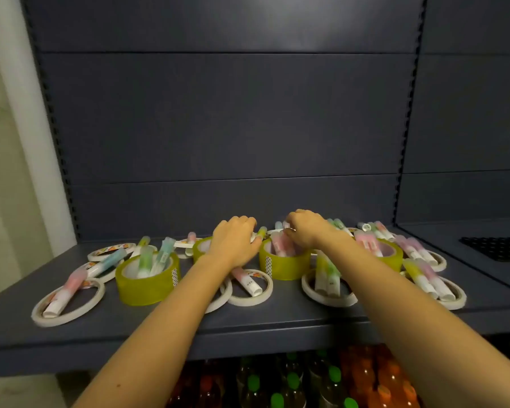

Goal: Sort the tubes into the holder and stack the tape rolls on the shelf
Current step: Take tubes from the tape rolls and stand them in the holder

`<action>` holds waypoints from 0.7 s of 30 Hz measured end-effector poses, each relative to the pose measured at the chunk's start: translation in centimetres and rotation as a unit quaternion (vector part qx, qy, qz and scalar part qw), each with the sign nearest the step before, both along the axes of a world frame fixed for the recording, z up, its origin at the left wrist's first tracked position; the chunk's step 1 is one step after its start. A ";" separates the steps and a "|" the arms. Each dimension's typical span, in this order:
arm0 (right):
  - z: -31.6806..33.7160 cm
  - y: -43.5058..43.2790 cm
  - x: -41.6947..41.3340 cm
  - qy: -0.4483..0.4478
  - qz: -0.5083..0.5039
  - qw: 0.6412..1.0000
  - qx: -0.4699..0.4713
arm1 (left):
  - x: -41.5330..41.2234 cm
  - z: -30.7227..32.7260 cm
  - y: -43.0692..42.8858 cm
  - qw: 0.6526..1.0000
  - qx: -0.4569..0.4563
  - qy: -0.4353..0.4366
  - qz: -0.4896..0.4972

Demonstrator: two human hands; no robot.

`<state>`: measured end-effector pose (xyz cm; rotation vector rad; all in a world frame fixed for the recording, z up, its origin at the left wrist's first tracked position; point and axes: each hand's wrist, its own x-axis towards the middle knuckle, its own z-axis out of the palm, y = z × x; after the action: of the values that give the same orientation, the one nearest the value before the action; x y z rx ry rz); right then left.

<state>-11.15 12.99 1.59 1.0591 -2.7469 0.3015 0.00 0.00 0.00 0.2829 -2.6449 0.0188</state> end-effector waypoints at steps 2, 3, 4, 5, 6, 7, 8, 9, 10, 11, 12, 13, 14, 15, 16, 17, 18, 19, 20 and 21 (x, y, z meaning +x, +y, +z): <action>-0.2 -0.4 -0.7 -0.014 -0.020 1.000 0.005 | -0.6 0.1 -0.5 1.000 -0.004 -0.011 0.004; -0.4 -0.7 -1.1 -0.028 -0.029 0.999 0.013 | -1.0 0.1 -0.8 1.000 -0.006 -0.012 0.004; -0.3 -0.8 -1.2 -0.046 -0.036 0.998 0.021 | -1.2 0.1 -1.1 1.000 -0.004 -0.012 0.007; -0.4 -1.1 -1.6 -0.063 -0.040 0.997 0.027 | -1.5 0.2 -1.2 1.000 -0.002 -0.018 0.008; -0.4 -1.2 -1.8 -0.075 -0.043 0.996 0.027 | -1.7 0.1 -1.3 1.000 -0.002 -0.022 0.008; -0.3 -1.3 -2.2 -0.082 -0.042 0.995 0.023 | -1.9 0.1 -1.5 1.000 -0.004 -0.027 0.008; -0.2 -1.3 -2.2 -0.081 -0.041 0.996 0.019 | -2.2 0.3 -1.5 1.000 -0.007 -0.026 0.008; -0.1 -1.2 -2.4 -0.082 -0.040 0.996 0.012 | -2.5 0.5 -1.6 1.000 -0.006 -0.029 0.008; -0.1 -1.2 -2.6 -0.085 -0.040 0.996 0.003 | -2.8 0.7 -1.7 1.000 -0.003 -0.029 0.007; 0.0 -1.0 -2.8 -0.091 -0.035 0.995 -0.011 | -3.1 0.9 -1.6 1.000 0.005 -0.030 0.005; 0.2 -0.8 -2.9 -0.099 -0.029 0.994 -0.024 | -3.4 1.1 -1.4 0.999 0.018 -0.031 0.003; 0.5 -0.5 -3.0 -0.110 -0.021 0.993 -0.039 | -3.8 1.3 -1.3 0.999 0.035 -0.035 0.002; 0.9 -0.1 -3.1 -0.122 -0.013 0.991 -0.055 | -4.1 1.3 -1.0 0.998 0.052 -0.040 0.003; 1.5 0.3 -3.2 -0.128 -0.005 0.989 -0.075 | -4.5 1.3 -0.7 0.997 0.065 -0.046 0.004; 2.0 0.9 -3.2 -0.131 -0.001 0.986 -0.101 | -4.9 1.3 -0.3 0.996 0.076 -0.051 0.008; 2.6 1.4 -3.2 -0.131 0.004 0.983 -0.129 | -5.3 1.1 0.0 0.995 0.085 -0.056 0.015; 3.0 2.0 -3.1 -0.130 0.007 0.978 -0.160 | -5.8 1.0 0.3 0.994 0.092 -0.060 0.024; 3.4 2.6 -3.0 -0.127 0.011 0.973 -0.191 | -6.2 0.8 0.6 0.993 0.096 -0.063 0.034; 3.6 3.1 -2.8 -0.123 0.014 0.968 -0.218 | -6.5 0.7 0.8 0.992 0.100 -0.065 0.042; 3.7 3.5 -2.5 -0.121 0.017 0.963 -0.242 | -6.8 0.6 1.1 0.991 0.105 -0.066 0.047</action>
<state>-13.68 16.52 5.28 0.9833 -2.6332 1.1064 -6.85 1.07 0.57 0.4930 -2.7657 -0.2186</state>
